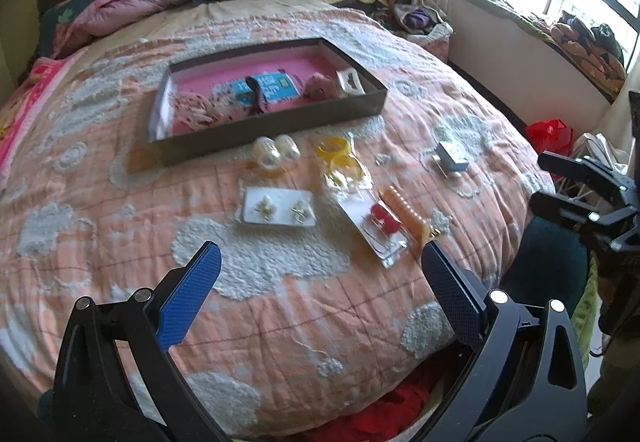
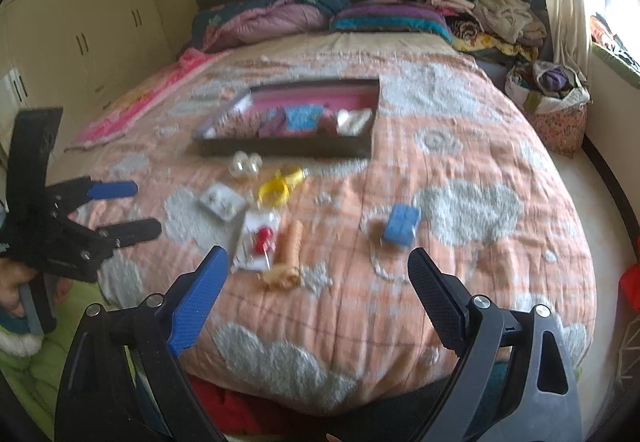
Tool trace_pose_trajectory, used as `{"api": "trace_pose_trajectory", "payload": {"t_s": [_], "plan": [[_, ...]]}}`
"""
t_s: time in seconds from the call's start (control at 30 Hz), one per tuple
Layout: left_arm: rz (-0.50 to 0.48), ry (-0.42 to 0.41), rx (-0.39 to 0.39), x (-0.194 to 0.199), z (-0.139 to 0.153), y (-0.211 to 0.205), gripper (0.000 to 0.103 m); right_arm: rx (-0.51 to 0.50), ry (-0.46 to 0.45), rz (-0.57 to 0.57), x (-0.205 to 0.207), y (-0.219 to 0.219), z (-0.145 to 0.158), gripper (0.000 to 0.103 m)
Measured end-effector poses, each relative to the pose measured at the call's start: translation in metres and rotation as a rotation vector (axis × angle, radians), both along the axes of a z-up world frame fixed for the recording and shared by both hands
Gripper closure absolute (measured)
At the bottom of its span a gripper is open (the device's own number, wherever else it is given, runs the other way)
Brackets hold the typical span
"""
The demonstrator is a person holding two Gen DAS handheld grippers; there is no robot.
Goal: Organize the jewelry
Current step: 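Withdraw both tools from the box toward the remaining jewelry, then grasp the red-bead earring bag with the left tool while the right tool grasps the orange coiled hair tie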
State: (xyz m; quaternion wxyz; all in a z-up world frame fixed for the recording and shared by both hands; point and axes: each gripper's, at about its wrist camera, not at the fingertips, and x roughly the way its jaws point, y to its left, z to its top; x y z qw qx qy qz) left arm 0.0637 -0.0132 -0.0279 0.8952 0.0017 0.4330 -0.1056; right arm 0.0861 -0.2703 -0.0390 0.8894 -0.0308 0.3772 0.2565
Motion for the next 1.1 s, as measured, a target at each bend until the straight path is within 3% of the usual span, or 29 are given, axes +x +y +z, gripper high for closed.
{"api": "trace_pose_trajectory", "payload": {"t_s": [0.27, 0.4, 0.57, 0.7, 0.93, 1.1], "plan": [[-0.051, 0.100, -0.061, 0.009, -0.031, -0.011, 0.009, -0.040, 0.091, 0.032, 0.003, -0.001, -0.035, 0.013], [-0.065, 0.139, -0.114, 0.013, -0.043, -0.010, 0.010, -0.024, 0.155, 0.076, 0.015, 0.007, -0.049, 0.030], [-0.069, 0.162, -0.125, 0.015, -0.052, -0.008, 0.033, -0.034, 0.217, 0.154, 0.027, 0.031, -0.068, 0.043], [-0.077, 0.182, -0.145, 0.021, -0.058, -0.009, 0.045, -0.061, 0.227, 0.204, 0.032, 0.049, -0.074, 0.049], [-0.066, 0.230, -0.219, 0.039, -0.069, -0.009, 0.052, -0.116, 0.202, 0.217, 0.049, 0.061, -0.077, 0.067], [-0.071, 0.264, -0.281, 0.055, -0.075, -0.015, 0.052, -0.129, 0.184, 0.178, 0.063, 0.051, -0.076, 0.071]]}}
